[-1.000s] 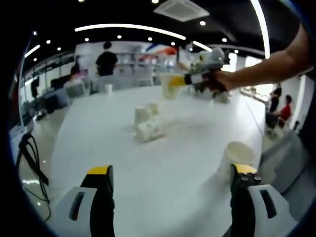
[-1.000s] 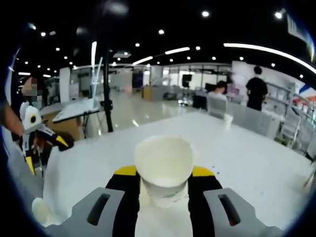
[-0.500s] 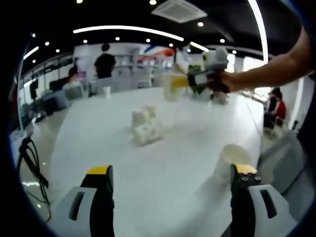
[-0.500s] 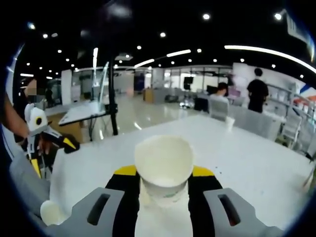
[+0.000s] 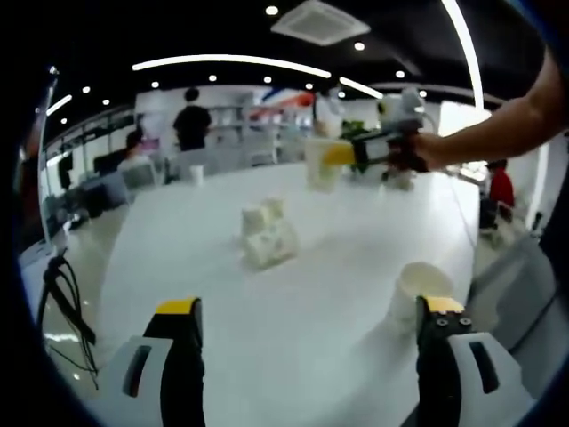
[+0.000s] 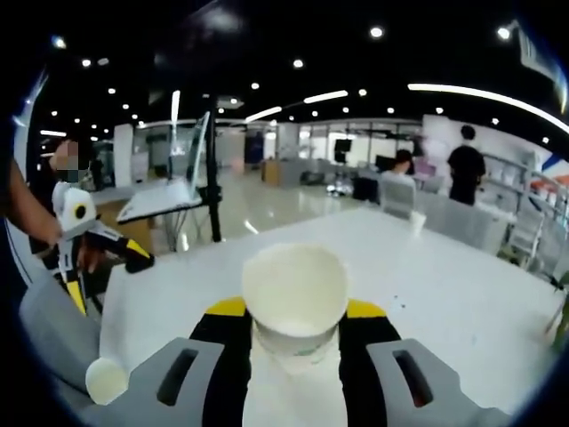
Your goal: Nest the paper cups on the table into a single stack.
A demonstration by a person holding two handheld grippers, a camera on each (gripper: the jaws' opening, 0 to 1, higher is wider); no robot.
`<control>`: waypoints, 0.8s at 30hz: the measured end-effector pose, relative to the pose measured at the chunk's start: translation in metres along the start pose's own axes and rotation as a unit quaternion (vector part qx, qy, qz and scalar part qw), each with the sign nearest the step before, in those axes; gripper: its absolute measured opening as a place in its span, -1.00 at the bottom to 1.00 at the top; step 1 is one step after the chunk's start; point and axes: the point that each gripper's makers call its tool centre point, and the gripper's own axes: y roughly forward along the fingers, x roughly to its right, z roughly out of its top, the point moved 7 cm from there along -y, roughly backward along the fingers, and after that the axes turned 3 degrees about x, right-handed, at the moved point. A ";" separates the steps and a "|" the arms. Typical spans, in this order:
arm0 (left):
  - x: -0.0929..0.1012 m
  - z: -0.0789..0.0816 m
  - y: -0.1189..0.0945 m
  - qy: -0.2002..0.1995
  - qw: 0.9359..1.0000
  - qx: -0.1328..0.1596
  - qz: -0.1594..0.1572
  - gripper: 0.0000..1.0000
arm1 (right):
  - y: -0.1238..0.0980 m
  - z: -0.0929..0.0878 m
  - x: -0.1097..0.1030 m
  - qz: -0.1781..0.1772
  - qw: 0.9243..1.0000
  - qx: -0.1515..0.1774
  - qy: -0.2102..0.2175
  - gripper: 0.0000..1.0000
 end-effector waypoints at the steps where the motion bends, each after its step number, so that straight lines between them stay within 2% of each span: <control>1: 0.000 0.000 0.000 0.000 1.000 0.000 0.000 0.96 | -0.001 0.000 -0.001 0.000 1.000 0.000 -0.001 -0.30; 7: -0.001 0.000 -0.003 -0.007 1.000 0.003 0.007 0.96 | -0.006 0.003 -0.006 0.001 1.000 0.002 -0.002 -0.30; 12: 0.003 -0.002 -0.005 -0.011 1.000 0.001 0.000 0.96 | -0.010 0.002 -0.012 0.002 1.000 0.002 -0.002 -0.30; 21: 0.007 -0.004 -0.007 -0.001 1.000 -0.004 -0.004 0.96 | -0.017 0.001 -0.022 0.006 1.000 0.003 -0.001 -0.30; 24: 0.010 -0.005 -0.008 0.014 1.000 -0.013 -0.010 0.96 | -0.019 0.001 -0.026 0.009 1.000 0.002 -0.001 -0.30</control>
